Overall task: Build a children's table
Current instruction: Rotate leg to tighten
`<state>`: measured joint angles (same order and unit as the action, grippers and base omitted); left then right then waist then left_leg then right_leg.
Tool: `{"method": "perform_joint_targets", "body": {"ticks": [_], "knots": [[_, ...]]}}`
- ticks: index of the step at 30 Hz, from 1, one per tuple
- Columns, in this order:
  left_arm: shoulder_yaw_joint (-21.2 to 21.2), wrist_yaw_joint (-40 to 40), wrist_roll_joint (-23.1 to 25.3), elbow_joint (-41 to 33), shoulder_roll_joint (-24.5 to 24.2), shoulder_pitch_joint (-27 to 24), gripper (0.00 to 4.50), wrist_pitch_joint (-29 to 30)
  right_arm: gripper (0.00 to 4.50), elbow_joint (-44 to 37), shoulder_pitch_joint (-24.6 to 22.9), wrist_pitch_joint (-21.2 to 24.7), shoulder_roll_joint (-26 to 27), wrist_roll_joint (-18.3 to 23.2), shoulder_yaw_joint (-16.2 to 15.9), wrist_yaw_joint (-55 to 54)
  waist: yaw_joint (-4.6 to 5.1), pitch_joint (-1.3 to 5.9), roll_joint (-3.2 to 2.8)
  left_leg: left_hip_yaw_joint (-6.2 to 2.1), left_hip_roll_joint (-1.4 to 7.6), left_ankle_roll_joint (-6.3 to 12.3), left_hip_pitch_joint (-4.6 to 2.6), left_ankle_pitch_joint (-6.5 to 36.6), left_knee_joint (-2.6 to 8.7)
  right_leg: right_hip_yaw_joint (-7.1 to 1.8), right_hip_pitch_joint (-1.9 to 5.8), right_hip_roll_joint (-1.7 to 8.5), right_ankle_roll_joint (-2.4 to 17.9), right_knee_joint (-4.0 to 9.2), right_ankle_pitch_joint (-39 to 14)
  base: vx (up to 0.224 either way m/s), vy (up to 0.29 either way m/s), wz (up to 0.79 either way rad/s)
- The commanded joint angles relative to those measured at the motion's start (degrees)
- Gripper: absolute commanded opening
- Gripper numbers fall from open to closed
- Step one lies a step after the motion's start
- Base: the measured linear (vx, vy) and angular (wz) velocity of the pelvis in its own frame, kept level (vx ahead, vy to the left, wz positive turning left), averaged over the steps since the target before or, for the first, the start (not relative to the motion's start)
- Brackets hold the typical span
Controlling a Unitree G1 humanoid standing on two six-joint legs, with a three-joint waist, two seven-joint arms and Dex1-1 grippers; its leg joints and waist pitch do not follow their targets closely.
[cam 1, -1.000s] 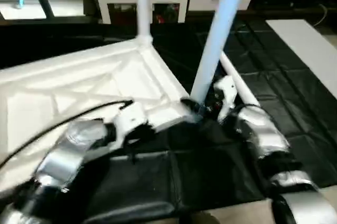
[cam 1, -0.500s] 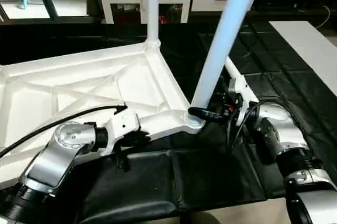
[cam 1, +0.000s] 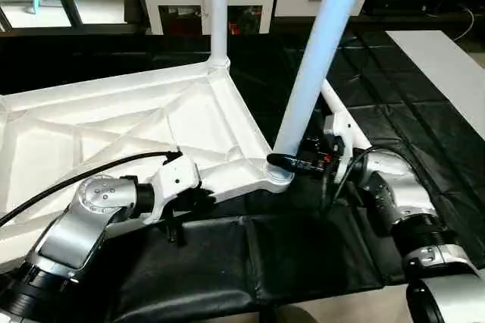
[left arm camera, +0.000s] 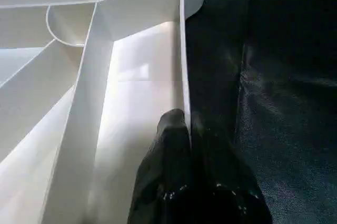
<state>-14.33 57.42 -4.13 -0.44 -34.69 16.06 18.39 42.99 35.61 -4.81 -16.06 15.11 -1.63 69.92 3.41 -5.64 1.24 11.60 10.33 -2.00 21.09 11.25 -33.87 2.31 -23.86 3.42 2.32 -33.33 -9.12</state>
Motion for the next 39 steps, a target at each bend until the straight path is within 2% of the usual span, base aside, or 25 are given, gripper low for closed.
{"method": "perform_joint_targets", "body": {"ticks": [1, 2, 6, 8, 10, 11, 12, 13, 14, 16, 17, 18, 20, 21, 23, 24, 25, 26, 28, 29, 30, 31, 33, 36, 39], "knots": [[-1.6, 0.1, 0.8, 0.8, 0.4, -0.2, 0.0, 0.5, 1.91, 2.5, 0.0, 0.6, 0.3, -1.9, 0.3, -5.2, -0.16, 2.93, -0.54, -1.39, 3.21, 3.85, -0.97, 12.7, 4.31, -2.46, 2.21, 3.99, 13.8, 3.51, -15.8, 0.0, 0.0, 0.0], [-1.7, -0.7, 1.2, 1.0, 0.9, 0.2, 0.0, 0.6, 1.91, 3.5, 0.2, 0.3, 0.9, -2.7, 0.5, -8.2, 0.0, 2.88, -0.54, -1.55, 3.2, 2.78, -1.03, 14.3, 4.43, -2.45, 2.12, 4.04, 12.9, 3.73, -18.6, 0.0, 0.0, 0.0], [-2.9, -4.3, 3.1, 1.9, 3.9, 1.9, 0.0, 1.7, 1.88, 6.3, 1.2, 0.0, 3.9, -5.7, 0.8, -20.3, 0.61, 2.78, -0.53, -1.79, 3.04, 1.09, -1.06, 17.1, 4.52, -2.45, 1.87, 4.11, 11.3, 4.21, -23.0, 0.0, 0.0, 0.0], [-3.9, -7.2, 4.6, 2.8, 6.3, 3.5, 0.0, 4.0, 1.88, 8.6, 2.4, 0.5, 6.1, -7.3, 1.4, -29.6, 1.13, 2.67, -0.33, -2.06, 2.96, 0.22, -0.77, 18.7, 4.7, -2.3, 1.85, 4.12, 10.3, 4.38, -25.4, -0.029, 0.005, -0.04], [-4.3, -8.6, 5.2, 3.4, 7.4, 4.3, 0.0, 5.2, 1.88, 10.0, 3.1, 1.1, 7.6, -8.1, 1.7, -35.5, 1.31, 2.4, -0.51, -2.12, 2.91, -0.41, -0.97, 19.7, 4.75, -2.28, 1.37, 4.15, 9.7, 4.62, -27.4, 0.0, 0.0, 0.0], [-4.8, -13.4, 6.8, 4.9, 11.1, 6.5, 0.0, 10.2, 1.88, 11.9, 4.1, 1.8, 9.8, -8.9, 2.5, -44.1, 1.41, 2.55, -0.43, -2.35, 2.8, -0.96, -1.06, 21.4, 4.67, -2.13, 1.47, 4.25, 8.8, 4.78, -29.6, 0.0, 0.0, 0.0], [-4.8, -16.6, 7.6, 6.0, 13.7, 7.9, 0.0, 12.8, 1.87, 12.9, 4.7, 2.1, 11.4, -8.4, 3.7, -49.3, 1.69, 2.25, -0.38, -2.39, 2.77, -1.51, -1.25, 22.7, 4.73, -2.09, 1.0, 4.17, 8.0, 5.16, -31.6, 0.0, 0.0, 0.0], [-4.8, -16.6, 7.6, 6.0, 13.7, 7.9, 0.0, 12.8, 1.87, 12.9, 4.7, 2.1, 11.4, -8.4, 3.7, -49.3, 1.47, 2.38, -0.57, -2.36, 2.64, -1.96, -1.92, 23.7, 4.34, -2.1, 0.5, 4.21, 7.2, 5.51, -32.8, 0.0, 0.0, 0.0], [-4.8, -20.8, 8.4, 8.3, 18.4, 10.3, 0.0, 15.4, 1.86, 14.4, 5.4, 1.1, 14.8, -7.2, 6.0, -58.1, 1.63, 2.38, -0.24, -2.27, 2.51, -1.89, -1.91, 24.5, 4.31, -2.04, 0.31, 4.02, 6.7, 5.73, -32.9, 0.0, 0.0, 0.0], [-4.9, -23.6, 8.8, 10.3, 22.3, 12.2, 0.0, 16.5, 1.86, 15.9, 6.1, 0.0, 17.8, -5.9, 7.8, -63.6, 1.69, 2.17, -0.45, -2.33, 2.41, -1.94, -2.23, 27.1, 4.35, -1.83, -0.37, 3.82, 5.2, 6.14, -34.3, 0.0, 0.0, 0.0], [-4.9, -24.0, 8.9, 10.7, 22.9, 12.5, 0.0, 16.6, 1.86, 16.2, 6.2, -0.1, 18.4, -5.5, 8.1, -63.9, 1.69, 2.25, -0.28, -2.45, 2.24, -1.88, -2.49, 28.7, 4.28, -1.47, -0.39, 3.64, 4.5, 6.34, -34.5, 0.0, 0.0, 0.0], [-5.2, -23.8, 8.8, 10.9, 23.6, 13.0, 0.0, 16.5, 1.86, 16.5, 6.4, 0.1, 19.3, -5.1, 8.1, -63.2, 1.78, 2.34, 0.13, -2.52, 2.23, -1.68, -2.31, 28.9, 4.35, -1.35, -0.2, 3.66, 4.4, 6.37, -34.3, 0.0, 0.0, 0.0], [-5.7, -22.8, 8.5, 10.7, 24.0, 13.4, 0.0, 15.4, 1.86, 16.6, 6.7, -0.5, 20.1, -5.0, 7.6, -61.0, 1.81, 2.44, -0.11, -2.76, 2.29, -1.0, -1.53, 28.5, 4.76, -1.38, 0.36, 3.93, 4.1, 6.14, -32.5, 0.0, 0.0, 0.0], [-5.7, -22.7, 8.5, 10.7, 24.0, 13.4, 0.0, 15.3, 1.86, 16.6, 6.8, -0.6, 20.2, -5.0, 7.6, -60.8, 1.8, 2.48, -0.12, -2.75, 2.38, -0.94, -1.53, 28.2, 4.82, -1.44, 0.35, 3.98, 4.3, 6.09, -31.8, 0.0, 0.0, 0.0], [-6.1, -20.5, 8.5, 9.8, 21.7, 12.2, 0.0, 11.9, 1.86, 16.4, 7.1, -0.8, 18.8, -4.3, 7.9, -57.0, 1.75, 2.62, 0.02, -2.6, 2.41, -0.47, -1.17, 26.9, 4.89, -1.68, 0.52, 4.07, 5.1, 5.89, -30.0, 0.0, 0.0, 0.0], [-6.0, -19.1, 8.5, 9.0, 19.7, 11.0, 0.0, 10.5, 1.86, 16.3, 7.3, -0.6, 17.3, -3.7, 8.2, -53.4, 1.63, 2.7, -0.29, -2.79, 2.4, -0.31, -1.09, 26.7, 4.9, -1.62, 0.71, 4.16, 5.2, 5.75, -29.6, 0.0, 0.0, 0.0], [-5.9, -18.5, 8.5, 8.7, 18.8, 10.4, 0.0, 9.9, 1.86, 16.2, 7.4, -0.5, 16.6, -3.5, 8.3, -51.6, 1.89, 2.75, -0.15, -2.78, 2.52, 0.0, -0.5, 25.9, 5.01, -1.71, 1.13, 4.23, 5.9, 5.49, -27.9, 0.0, 0.0, 0.0], [-5.7, -18.4, 8.5, 8.6, 18.5, 10.1, 0.0, 9.9, 1.86, 16.3, 7.5, -0.5, 16.2, -3.4, 8.3, -50.8, 1.94, 2.69, -0.13, -2.74, 2.6, 0.2, -0.34, 25.4, 5.1, -1.78, 1.2, 4.3, 6.3, 5.49, -27.4, 0.0, 0.0, 0.0], [-4.9, -14.5, 7.8, 7.4, 14.6, 7.6, 0.0, 6.5, 1.86, 13.6, 6.7, -3.6, 11.8, -5.9, 5.0, -41.6, 1.79, 2.91, -0.18, -2.28, 2.7, 0.71, -0.65, 23.3, 4.83, -1.95, 1.17, 4.18, 8.2, 5.18, -23.5, 0.0, 0.0, 0.0], [-4.8, -13.1, 7.4, 6.9, 13.3, 6.8, 0.0, 5.1, 1.86, 12.4, 6.2, -4.2, 10.5, -5.8, 4.3, -37.7, 1.72, 3.01, -0.05, -2.18, 2.76, 1.72, -0.28, 22.0, 4.78, -2.1, 1.69, 4.33, 9.1, 4.99, -22.0, 0.0, 0.0, 0.0], [-4.5, -11.5, 6.8, 6.2, 11.8, 5.8, 0.0, 3.9, 2.42, 10.7, 5.6, -3.9, 9.2, -4.6, 4.1, -32.6, 1.75, 2.96, 0.01, -2.0, 2.75, 2.26, -0.2, 21.0, 4.78, -2.26, 1.68, 4.35, 9.4, 5.0, -21.3, 0.0, 0.0, 0.0], [-4.2, -10.2, 6.3, 5.6, 10.7, 5.0, 0.0, 3.0, 2.56, 9.3, 5.1, -3.6, 8.2, -3.6, 3.9, -28.6, 1.64, 2.97, -0.02, -1.95, 2.74, 2.84, -0.34, 20.4, 4.74, -2.31, 1.59, 4.32, 9.8, 4.99, -20.8, 0.0, 0.0, 0.0], [-3.6, -6.6, 4.7, 4.0, 7.8, 2.9, 0.0, 0.5, 2.59, 6.5, 3.9, -2.5, 5.5, -2.2, 3.5, -21.7, 1.2, 3.26, -0.14, -1.82, 2.98, 4.44, -0.31, 16.6, 4.59, -2.44, 2.17, 4.39, 11.5, 4.44, -17.4, 0.0, 0.0, 0.0], [-2.6, -2.0, 2.6, 2.0, 3.1, 0.1, 0.0, -1.5, 2.88, 1.4, 1.6, 0.7, 0.4, 1.5, 2.9, -7.7, 0.66, 3.33, -0.09, -1.22, 3.05, 6.12, -0.89, 14.1, 4.22, -2.66, 1.78, 3.91, 13.3, 3.96, -14.2, 0.058, -0.025, 0.06], [-1.9, -0.1, 1.9, 1.7, 1.2, -0.9, 0.0, -2.4, 3.17, 0.3, 1.1, 1.8, -2.2, 2.5, 2.7, -3.0, 0.16, 3.84, -0.28, -0.97, 3.11, 8.2, -0.98, 7.7, 3.91, -2.59, 2.27, 3.82, 15.7, 2.89, -6.7, 0.064, -0.025, 0.09]]}}
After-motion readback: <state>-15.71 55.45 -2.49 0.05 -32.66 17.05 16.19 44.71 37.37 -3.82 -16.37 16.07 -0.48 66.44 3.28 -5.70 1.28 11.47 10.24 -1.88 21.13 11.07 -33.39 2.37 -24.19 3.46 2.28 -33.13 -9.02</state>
